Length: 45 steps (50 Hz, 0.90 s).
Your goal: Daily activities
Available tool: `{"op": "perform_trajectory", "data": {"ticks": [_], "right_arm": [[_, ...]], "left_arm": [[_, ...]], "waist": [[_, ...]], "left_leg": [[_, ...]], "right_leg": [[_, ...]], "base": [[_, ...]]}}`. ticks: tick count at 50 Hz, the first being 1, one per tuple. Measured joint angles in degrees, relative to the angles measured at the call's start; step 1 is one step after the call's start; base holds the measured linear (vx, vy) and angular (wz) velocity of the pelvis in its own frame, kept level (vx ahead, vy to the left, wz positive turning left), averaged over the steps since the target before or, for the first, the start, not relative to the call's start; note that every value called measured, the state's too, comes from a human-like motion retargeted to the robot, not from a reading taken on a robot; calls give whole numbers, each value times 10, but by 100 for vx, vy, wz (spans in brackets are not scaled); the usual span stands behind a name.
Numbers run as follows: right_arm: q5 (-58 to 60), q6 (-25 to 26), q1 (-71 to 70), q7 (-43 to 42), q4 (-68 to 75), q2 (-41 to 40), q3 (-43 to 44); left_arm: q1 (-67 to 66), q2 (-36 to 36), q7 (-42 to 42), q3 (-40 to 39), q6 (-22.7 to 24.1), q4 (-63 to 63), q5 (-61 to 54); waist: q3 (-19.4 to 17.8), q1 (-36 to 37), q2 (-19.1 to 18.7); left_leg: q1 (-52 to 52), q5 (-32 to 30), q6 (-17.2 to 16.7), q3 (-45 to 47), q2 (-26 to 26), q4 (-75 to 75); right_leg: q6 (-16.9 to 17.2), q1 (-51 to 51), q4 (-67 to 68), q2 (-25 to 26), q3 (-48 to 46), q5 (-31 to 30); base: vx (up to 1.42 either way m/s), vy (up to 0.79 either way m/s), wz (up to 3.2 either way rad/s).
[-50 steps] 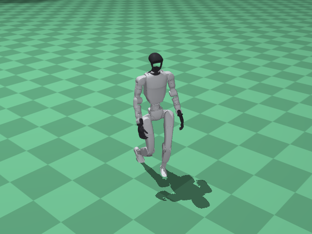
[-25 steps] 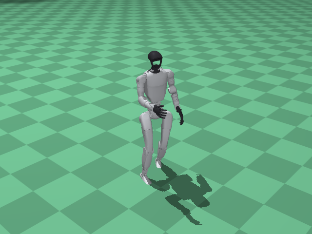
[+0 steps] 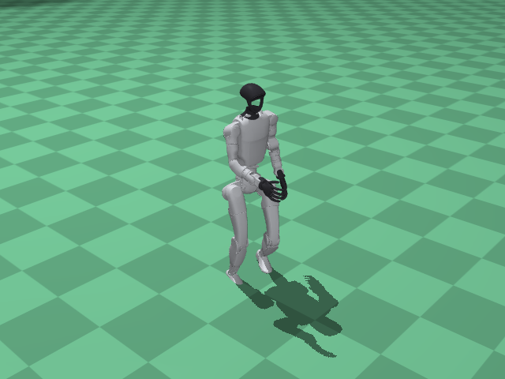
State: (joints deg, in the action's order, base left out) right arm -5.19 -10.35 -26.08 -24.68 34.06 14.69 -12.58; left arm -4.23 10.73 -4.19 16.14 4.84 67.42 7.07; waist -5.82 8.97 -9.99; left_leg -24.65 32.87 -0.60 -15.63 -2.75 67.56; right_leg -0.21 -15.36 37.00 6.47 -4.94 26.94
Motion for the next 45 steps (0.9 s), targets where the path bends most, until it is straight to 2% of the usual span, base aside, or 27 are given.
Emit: {"op": "perform_trajectory", "data": {"ticks": [6, 10, 18, 22, 28, 30, 38, 45], "right_arm": [[-23, 0, -34, -12, 27, 4, 25], [-39, 3, -53, -8, 59, 0, 29], [-61, 7, -40, 13, 114, -27, 8], [-68, 6, -8, 33, 123, -42, -12], [-63, 5, 66, 59, 113, -63, -46], [-62, 5, 94, 70, 97, -64, -57], [-63, -9, 158, 85, 17, -56, -80], [-62, -17, 128, 41, -77, -35, -61]], "left_arm": [[-3, -7, -2, 11, -1, 7, -12], [2, -8, -3, 14, -2, 7, -19], [14, -8, -8, 9, -2, -5, -36], [21, -6, -4, 5, -2, -21, -44], [18, -9, 3, 11, 3, -42, -44], [15, -7, 8, 13, 2, -50, -42], [5, -8, 14, 31, 8, -70, -25], [1, -8, -8, 37, 5, -86, -30]], "waist": [[8, 6, 16], [15, 6, 19], [19, 0, 9], [21, -8, 14], [14, -15, 8], [19, -18, 17], [4, -23, 22], [-3, -16, 34]], "left_leg": [[-11, -58, -3, -63, -47, -194], [4, -83, -3, -82, -59, -251], [16, -55, 18, -61, -57, -253], [39, -68, 24, -53, -58, -304], [36, -55, 32, -43, -65, -287], [59, -80, 35, -43, -66, -347], [57, -66, 44, -31, -79, -320], [63, -69, 50, -24, -86, -328]], "right_leg": [[7, 15, -50, -19, 12, -10], [8, 23, -68, -23, 24, -6], [10, 28, -59, -25, 41, 12], [12, 43, -92, -37, 51, 2], [13, 32, -62, -42, 57, 16], [15, 47, -101, -54, 63, 0], [18, 33, -49, -62, 73, 19], [22, 28, -34, -71, 78, 21]], "base": [[18, -7, -4], [17, 0, -17], [14, 4, -15], [11, 5, -10], [3, 3, -7], [6, 4, -8], [0, 5, -7], [0, 1, -1]]}}
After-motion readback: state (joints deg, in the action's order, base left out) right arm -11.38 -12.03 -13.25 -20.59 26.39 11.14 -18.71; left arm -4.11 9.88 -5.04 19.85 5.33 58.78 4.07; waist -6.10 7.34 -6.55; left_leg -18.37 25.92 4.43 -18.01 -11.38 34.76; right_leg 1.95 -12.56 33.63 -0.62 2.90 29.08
